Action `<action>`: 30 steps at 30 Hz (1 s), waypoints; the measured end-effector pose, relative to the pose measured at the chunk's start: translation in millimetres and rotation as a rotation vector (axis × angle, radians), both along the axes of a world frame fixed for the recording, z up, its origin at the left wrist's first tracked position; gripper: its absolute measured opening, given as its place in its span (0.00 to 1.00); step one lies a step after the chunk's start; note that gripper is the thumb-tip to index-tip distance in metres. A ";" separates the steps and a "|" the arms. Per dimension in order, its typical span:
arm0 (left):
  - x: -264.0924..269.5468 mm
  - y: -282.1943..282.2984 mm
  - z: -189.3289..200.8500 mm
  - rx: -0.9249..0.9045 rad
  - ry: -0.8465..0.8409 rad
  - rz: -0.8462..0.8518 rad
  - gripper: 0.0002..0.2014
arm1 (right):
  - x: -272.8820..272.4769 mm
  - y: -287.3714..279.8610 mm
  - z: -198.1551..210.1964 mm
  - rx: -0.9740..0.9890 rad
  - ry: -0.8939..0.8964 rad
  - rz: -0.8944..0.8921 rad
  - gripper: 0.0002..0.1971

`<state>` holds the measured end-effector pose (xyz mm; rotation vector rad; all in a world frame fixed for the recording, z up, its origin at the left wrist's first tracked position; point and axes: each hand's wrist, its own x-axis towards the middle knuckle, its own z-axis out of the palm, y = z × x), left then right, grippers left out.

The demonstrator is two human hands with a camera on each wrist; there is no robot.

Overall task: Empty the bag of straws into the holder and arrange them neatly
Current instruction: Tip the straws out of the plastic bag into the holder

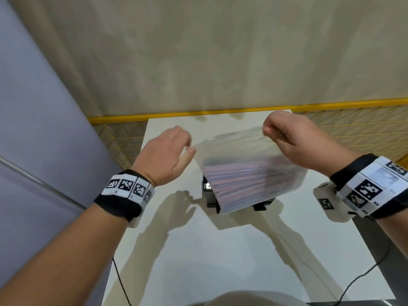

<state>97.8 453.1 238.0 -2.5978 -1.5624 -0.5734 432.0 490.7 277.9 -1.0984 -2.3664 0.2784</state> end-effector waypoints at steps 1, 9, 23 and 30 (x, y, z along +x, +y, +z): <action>8.9 1.4 4.9 0.030 0.012 -0.027 0.20 | -7.4 -3.4 1.2 -0.005 -0.015 0.022 0.07; 75.9 2.5 10.9 0.191 -0.006 -0.149 0.04 | -20.2 -18.1 9.6 0.153 -0.162 0.097 0.12; 64.7 8.0 41.4 0.139 -0.389 -0.041 0.16 | 44.0 -35.0 -41.4 -0.899 -0.388 -0.094 0.27; 110.6 17.9 58.8 -0.048 -1.004 0.000 0.22 | -8.1 -26.4 -60.6 -1.235 0.755 -0.021 0.57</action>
